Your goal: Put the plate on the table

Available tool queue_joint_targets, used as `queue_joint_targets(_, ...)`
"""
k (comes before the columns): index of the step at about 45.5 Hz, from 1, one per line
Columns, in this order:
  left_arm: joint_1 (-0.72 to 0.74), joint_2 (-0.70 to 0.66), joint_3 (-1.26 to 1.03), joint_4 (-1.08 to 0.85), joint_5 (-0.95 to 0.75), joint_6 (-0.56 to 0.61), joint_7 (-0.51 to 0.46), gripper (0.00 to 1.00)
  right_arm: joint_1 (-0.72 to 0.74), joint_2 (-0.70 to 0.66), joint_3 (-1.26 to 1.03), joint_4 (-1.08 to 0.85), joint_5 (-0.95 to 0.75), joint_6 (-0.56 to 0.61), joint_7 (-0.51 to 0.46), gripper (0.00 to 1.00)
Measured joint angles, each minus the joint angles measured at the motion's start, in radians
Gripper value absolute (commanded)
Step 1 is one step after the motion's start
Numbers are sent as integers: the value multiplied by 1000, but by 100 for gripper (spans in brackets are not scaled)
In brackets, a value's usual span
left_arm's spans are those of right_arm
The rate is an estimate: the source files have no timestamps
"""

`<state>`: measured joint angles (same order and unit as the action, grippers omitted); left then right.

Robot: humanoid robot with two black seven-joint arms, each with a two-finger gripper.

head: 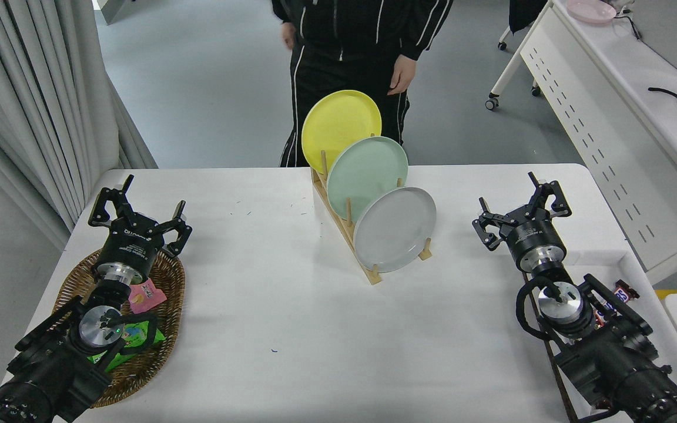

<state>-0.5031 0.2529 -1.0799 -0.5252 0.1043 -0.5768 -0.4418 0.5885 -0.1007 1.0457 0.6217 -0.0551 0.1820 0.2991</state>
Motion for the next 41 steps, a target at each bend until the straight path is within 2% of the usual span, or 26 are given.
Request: queue_joint_targets(41, 0, 0, 0, 1, 0, 4, 3, 100, -2, -3, -19, -2, 7, 6, 0, 100)
